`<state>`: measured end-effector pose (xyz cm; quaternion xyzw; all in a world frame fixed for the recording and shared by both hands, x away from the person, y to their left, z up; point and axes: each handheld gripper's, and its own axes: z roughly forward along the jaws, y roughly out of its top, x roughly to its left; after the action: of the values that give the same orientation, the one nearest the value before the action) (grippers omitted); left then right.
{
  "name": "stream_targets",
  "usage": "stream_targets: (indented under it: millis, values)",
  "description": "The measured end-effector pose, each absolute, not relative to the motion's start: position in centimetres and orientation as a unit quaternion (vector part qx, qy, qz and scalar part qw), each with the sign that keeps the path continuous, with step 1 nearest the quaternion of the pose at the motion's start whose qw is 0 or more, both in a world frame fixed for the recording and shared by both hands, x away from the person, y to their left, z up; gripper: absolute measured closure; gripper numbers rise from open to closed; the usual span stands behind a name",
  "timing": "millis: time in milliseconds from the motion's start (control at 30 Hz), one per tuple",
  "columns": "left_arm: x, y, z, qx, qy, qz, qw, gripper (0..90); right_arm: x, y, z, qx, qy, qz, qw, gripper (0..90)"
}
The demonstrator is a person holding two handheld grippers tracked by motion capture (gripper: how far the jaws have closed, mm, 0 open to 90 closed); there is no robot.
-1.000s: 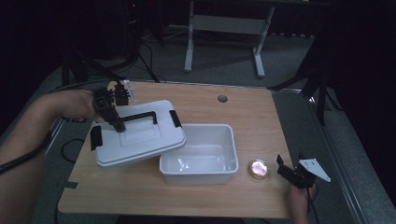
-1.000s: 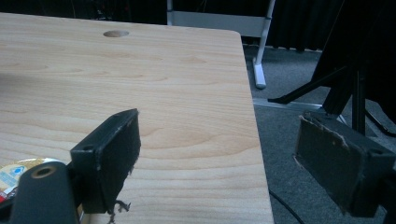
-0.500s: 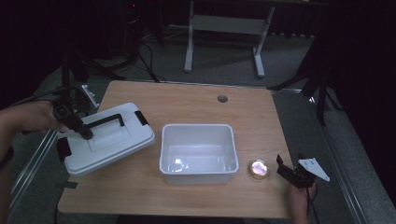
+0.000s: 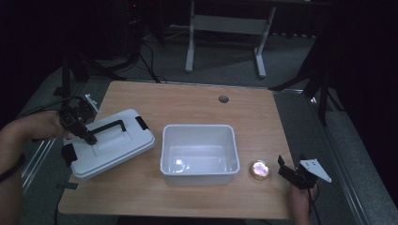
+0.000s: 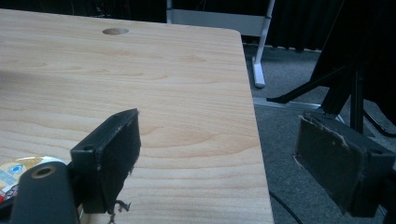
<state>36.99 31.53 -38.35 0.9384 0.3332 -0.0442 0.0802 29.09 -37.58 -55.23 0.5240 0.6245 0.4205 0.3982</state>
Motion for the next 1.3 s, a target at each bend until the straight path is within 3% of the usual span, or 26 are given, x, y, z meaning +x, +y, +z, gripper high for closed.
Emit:
stream_targets:
  millis: [267,800,1300]
  values:
    - [38.0,31.4,-41.2,0.934,0.340,-0.044,0.099,83.5,29.1,-37.5,-55.2,0.523,0.626,0.419,0.399,13.8]
    - [38.7,31.5,-47.1,0.932,0.351,-0.064,0.067,83.4,29.1,-37.5,-55.2,0.523,0.627,0.418,0.398,13.8]
    - [38.6,31.9,-49.4,0.932,0.344,-0.081,0.085,83.1,29.2,-37.6,-55.2,0.523,0.628,0.419,0.396,13.8]
